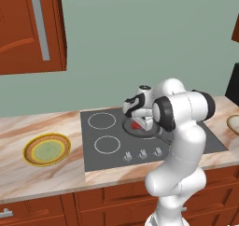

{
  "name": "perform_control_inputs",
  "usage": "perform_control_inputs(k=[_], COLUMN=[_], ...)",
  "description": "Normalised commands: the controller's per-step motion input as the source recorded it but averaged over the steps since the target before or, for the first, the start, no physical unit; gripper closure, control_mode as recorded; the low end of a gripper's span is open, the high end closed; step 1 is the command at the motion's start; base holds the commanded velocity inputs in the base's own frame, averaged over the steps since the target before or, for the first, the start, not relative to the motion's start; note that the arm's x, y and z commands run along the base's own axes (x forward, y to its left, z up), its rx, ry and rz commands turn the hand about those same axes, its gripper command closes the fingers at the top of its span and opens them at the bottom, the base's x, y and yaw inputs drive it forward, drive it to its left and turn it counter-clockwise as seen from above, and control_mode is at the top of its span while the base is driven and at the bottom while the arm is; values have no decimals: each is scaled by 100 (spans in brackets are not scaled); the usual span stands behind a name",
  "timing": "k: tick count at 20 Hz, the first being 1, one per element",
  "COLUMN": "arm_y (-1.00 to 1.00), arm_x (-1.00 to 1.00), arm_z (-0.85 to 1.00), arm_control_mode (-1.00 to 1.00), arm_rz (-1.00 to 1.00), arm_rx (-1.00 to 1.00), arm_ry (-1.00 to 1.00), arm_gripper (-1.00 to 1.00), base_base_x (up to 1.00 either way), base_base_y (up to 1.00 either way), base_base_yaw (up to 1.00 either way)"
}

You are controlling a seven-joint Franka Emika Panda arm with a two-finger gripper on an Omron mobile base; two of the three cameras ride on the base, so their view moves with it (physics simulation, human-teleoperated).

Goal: Place the steak on the plate and place the lemon on the same plate.

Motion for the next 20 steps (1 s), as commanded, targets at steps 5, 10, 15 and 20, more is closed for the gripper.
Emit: perform_control_inputs(k=[5,10,15,20], arm_y=[1,0,9,3], arm_x=[4,3,-3,-14], arm_z=[-16,-16,-31,-26], arm_control_mode=[-100,-100,-100,-100], arm_rz=[-7,-5,-6,-8], arm_rx=[0,0,0,0], arm_ry=[5,4,5,8], arm_gripper=[-100,-100,100,100], base_base_x=[0,0,0,0], base_base_y=[0,0,0,0], base_base_yaw=[0,0,0,0])
